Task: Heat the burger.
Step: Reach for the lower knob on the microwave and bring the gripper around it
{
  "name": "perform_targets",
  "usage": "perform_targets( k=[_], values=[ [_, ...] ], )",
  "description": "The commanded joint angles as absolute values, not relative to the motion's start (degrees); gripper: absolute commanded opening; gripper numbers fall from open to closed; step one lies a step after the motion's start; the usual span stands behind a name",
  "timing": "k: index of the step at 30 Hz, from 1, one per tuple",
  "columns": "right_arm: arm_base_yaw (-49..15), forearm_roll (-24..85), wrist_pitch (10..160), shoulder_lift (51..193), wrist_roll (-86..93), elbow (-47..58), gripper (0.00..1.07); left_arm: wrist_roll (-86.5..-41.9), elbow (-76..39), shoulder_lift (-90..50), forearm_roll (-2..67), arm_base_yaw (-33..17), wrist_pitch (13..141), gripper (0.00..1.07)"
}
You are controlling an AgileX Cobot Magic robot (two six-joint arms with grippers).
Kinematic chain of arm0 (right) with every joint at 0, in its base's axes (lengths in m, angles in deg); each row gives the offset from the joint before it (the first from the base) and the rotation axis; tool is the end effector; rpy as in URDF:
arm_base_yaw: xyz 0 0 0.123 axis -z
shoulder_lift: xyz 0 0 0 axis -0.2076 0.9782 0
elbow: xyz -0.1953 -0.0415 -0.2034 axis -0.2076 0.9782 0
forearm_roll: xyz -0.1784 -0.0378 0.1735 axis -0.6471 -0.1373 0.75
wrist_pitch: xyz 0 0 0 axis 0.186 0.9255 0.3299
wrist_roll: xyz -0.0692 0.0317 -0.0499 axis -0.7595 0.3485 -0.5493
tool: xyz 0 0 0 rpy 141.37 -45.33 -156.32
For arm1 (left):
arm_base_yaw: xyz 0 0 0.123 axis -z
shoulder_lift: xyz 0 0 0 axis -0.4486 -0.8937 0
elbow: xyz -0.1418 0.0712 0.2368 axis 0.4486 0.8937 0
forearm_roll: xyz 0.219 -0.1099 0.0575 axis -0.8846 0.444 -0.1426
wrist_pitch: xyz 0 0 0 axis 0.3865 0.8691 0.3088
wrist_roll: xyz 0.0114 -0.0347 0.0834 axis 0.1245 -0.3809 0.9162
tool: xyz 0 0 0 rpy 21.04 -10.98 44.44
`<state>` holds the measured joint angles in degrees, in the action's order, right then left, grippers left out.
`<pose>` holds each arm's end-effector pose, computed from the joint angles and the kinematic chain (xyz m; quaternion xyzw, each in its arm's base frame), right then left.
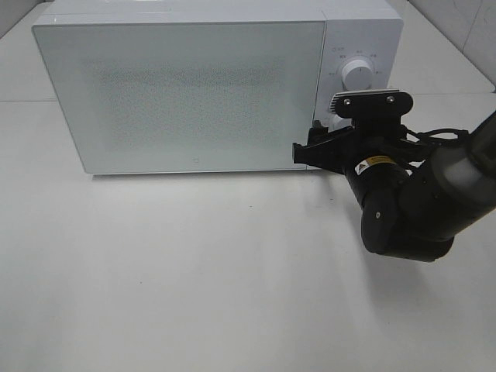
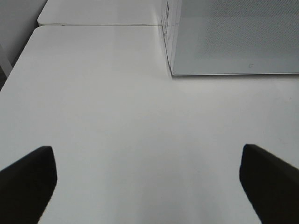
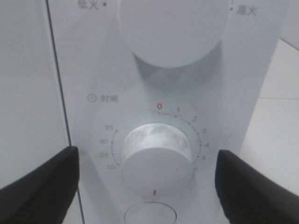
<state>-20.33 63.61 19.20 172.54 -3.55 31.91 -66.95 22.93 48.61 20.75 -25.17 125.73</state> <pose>0.3150 0.1435 0.1065 -0.0228 0.7468 -0.0098 0.6646 -0.0050 -0.0034 0.2785 0.0193 0.8479 -0.0245 0.5293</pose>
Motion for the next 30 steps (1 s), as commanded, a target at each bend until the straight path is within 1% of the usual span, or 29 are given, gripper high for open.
perform_targets(
  k=[1,11,14,16,17,18,19,20,21,22,23,24,25,26,27,28,29,30],
  values=[
    [-19.42,62.98,12.04,172.60,-3.38,31.16,0.76,-66.95,23.16,50.21,20.93,-25.34,125.22,1.03],
    [-18.79,62.52,12.04,172.60,-3.55,29.50,0.76,-66.95,23.16,50.16,20.93,-25.34,125.22,1.03],
    [-18.79,62.46,11.98,172.60,-3.89,29.16,0.73,-66.95,23.16,50.16,20.93,-25.34,125.22,1.03],
    [-18.79,62.75,11.92,172.60,-4.35,28.99,0.67,-66.95,23.16,50.16,20.93,-25.34,125.22,1.03],
    [-18.79,62.75,11.92,172.60,-4.35,28.99,0.67,-66.95,23.16,50.16,20.93,-25.34,125.22,1.03],
    [-18.79,62.87,11.69,172.60,-4.64,28.70,0.61,-66.95,23.16,50.16,20.93,-25.34,125.22,1.03],
    [-18.79,62.87,11.69,172.60,-4.64,28.70,0.61,-66.95,23.16,50.16,20.93,-25.34,125.22,1.03],
    [-18.79,62.92,11.24,172.60,-4.64,28.70,0.58,-66.95,23.16,50.16,20.93,-25.34,125.22,1.03],
    [-18.79,63.04,10.78,172.60,-4.64,28.70,0.48,-66.95,23.16,50.16,20.93,-25.34,125.22,1.03],
    [-18.79,63.04,10.78,172.60,-4.64,28.70,0.48,-66.95,23.16,50.16,20.93,-25.34,125.22,1.03],
    [-18.79,63.04,10.32,172.60,-4.64,28.70,0.36,-66.95,23.16,50.16,20.93,-25.34,125.22,1.03],
    [-18.79,63.04,10.15,172.60,-4.64,28.70,0.31,-66.95,23.16,50.16,20.93,-25.34,125.22,1.03],
    [-18.79,63.04,10.15,172.60,-4.64,28.70,0.31,-66.95,23.16,50.16,20.93,-25.34,125.22,1.03],
    [-18.79,63.04,9.00,172.60,-4.64,28.70,0.19,-66.95,23.16,50.16,20.93,-25.34,125.22,1.03],
    [-18.79,63.04,8.31,172.60,-4.64,28.70,0.14,-66.95,23.16,50.16,20.93,-25.34,125.22,1.03],
    [-18.79,63.04,8.31,172.60,-4.64,28.70,0.14,-66.95,23.16,50.16,20.93,-25.34,125.22,1.03],
    [-18.79,62.87,8.31,172.60,-4.64,28.70,0.05,-66.95,23.16,50.16,20.93,-25.34,125.22,1.03],
    [-18.79,62.87,8.31,172.60,-4.64,28.70,0.05,-66.95,23.16,50.16,20.93,-25.34,125.22,1.03]
  ],
)
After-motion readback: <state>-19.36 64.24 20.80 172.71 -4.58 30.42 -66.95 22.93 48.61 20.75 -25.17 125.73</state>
